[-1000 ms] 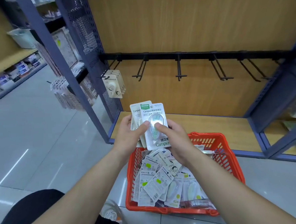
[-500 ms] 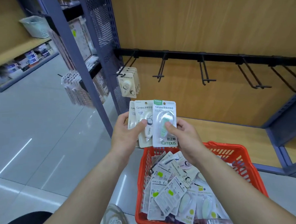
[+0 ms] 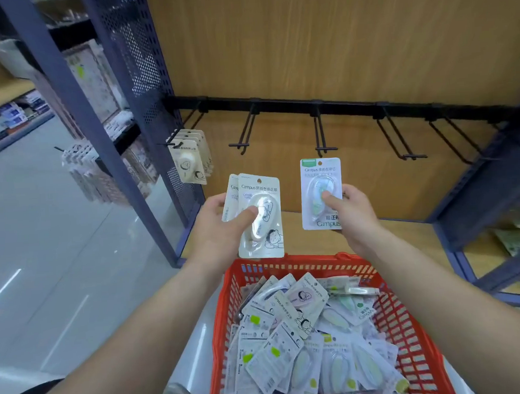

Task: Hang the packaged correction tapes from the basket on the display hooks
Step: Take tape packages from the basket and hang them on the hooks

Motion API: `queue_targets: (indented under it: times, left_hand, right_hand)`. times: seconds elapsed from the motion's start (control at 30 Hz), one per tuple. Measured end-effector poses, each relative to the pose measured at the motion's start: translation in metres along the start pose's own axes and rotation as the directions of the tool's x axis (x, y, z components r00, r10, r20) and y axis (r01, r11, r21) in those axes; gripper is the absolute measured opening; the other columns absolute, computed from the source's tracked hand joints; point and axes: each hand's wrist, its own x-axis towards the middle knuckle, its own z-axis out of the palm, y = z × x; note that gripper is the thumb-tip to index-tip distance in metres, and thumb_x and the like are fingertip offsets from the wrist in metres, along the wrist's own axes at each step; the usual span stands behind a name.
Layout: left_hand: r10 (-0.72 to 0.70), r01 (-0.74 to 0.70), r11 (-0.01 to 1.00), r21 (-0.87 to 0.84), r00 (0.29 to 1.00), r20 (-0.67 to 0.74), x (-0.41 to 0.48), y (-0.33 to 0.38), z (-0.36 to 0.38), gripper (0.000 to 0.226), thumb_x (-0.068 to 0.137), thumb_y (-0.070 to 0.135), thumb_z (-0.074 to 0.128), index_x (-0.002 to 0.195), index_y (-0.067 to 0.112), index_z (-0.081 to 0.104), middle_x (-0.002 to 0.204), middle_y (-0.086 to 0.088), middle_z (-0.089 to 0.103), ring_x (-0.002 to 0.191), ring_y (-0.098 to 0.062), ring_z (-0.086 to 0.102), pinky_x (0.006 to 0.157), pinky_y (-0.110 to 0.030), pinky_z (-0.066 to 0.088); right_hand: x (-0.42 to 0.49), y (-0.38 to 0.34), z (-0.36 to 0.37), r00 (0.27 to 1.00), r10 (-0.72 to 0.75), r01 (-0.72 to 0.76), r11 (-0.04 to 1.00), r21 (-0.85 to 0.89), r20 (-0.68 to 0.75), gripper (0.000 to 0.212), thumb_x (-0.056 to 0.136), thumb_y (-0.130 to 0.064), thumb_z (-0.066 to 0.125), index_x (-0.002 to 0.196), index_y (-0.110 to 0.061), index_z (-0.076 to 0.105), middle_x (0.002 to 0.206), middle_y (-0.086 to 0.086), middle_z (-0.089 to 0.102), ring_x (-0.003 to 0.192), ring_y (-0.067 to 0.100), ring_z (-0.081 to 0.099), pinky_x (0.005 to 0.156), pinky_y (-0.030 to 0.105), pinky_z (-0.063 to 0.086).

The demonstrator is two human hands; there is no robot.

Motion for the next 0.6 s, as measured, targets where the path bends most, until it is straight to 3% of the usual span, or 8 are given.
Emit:
queue_targets:
  times: [0.13, 0.27, 0.4, 0.5, 0.53, 0.6]
  left_hand:
    - [-0.011, 0.008, 0.998, 0.055, 0.998, 0.058, 0.010, 0.007, 0.010, 0.038, 0.087, 0.034, 0.079, 0.120, 0.032, 0.060, 0.103, 0.014, 0.076, 0.091, -0.010, 0.076, 0.082, -0.044, 0.061]
    - [-0.039, 0.038, 0.999, 0.024, 0.998, 0.044, 0.015, 0.001, 0.013, 0.038, 0.088, 0.031, 0.079, 0.121, 0.028, 0.062, 0.103, 0.011, 0.077, 0.087, -0.009, 0.076, 0.074, -0.033, 0.059]
    - [-0.043, 0.043, 0.999, 0.006, 0.999, 0.025, 0.019, -0.001, 0.013, 0.033, 0.091, 0.024, 0.076, 0.120, 0.023, 0.062, 0.103, 0.008, 0.076, 0.079, -0.003, 0.075, 0.056, -0.016, 0.053]
    - [-0.042, 0.042, 0.999, -0.001, 0.999, 0.004, 0.024, -0.002, 0.006, 0.035, 0.091, 0.023, 0.076, 0.124, 0.020, 0.063, 0.107, 0.005, 0.077, 0.085, -0.011, 0.076, 0.054, -0.020, 0.056]
    - [-0.040, 0.040, 0.999, -0.003, 0.999, -0.006, 0.025, -0.002, 0.003, 0.036, 0.091, 0.022, 0.075, 0.125, 0.019, 0.063, 0.107, 0.005, 0.077, 0.086, -0.012, 0.076, 0.054, -0.021, 0.057]
    - [-0.040, 0.039, 0.999, -0.026, 0.999, -0.025, 0.028, -0.003, -0.002, 0.038, 0.091, 0.020, 0.075, 0.127, 0.016, 0.062, 0.107, 0.004, 0.077, 0.086, -0.012, 0.077, 0.054, -0.020, 0.056]
  right_hand:
    - [0.022, -0.006, -0.005, 1.000, -0.029, 0.028, 0.999, -0.042, -0.010, 0.014, 0.101, -0.026, 0.061, 0.114, -0.020, 0.062, 0.110, -0.001, 0.073, 0.102, 0.023, 0.071, 0.085, 0.042, 0.055]
    - [0.030, 0.000, -0.004, 1.000, -0.014, 0.014, 0.999, -0.030, -0.021, 0.018, 0.102, -0.026, 0.058, 0.118, -0.019, 0.060, 0.108, -0.004, 0.071, 0.093, 0.017, 0.069, 0.070, 0.029, 0.048]
    - [0.038, 0.005, -0.002, 0.999, -0.027, 0.026, 0.999, -0.034, -0.033, 0.018, 0.101, -0.029, 0.060, 0.117, -0.023, 0.059, 0.109, -0.005, 0.071, 0.099, 0.019, 0.071, 0.079, 0.038, 0.057]
    - [0.045, 0.003, 0.002, 0.999, -0.020, 0.018, 0.999, -0.040, -0.040, 0.019, 0.102, -0.029, 0.058, 0.120, -0.022, 0.058, 0.110, -0.003, 0.071, 0.093, 0.016, 0.071, 0.074, 0.035, 0.058]
    - [0.047, 0.004, 0.004, 0.998, -0.015, 0.011, 0.997, -0.082, -0.055, 0.023, 0.102, -0.031, 0.058, 0.123, -0.022, 0.058, 0.114, -0.003, 0.070, 0.095, 0.016, 0.069, 0.075, 0.034, 0.057]
    - [0.048, 0.008, 0.008, 0.990, -0.007, -0.032, 0.960, -0.277, -0.137, 0.045, 0.098, -0.041, 0.061, 0.138, -0.022, 0.052, 0.133, 0.002, 0.061, 0.112, 0.023, 0.063, 0.092, 0.041, 0.052]
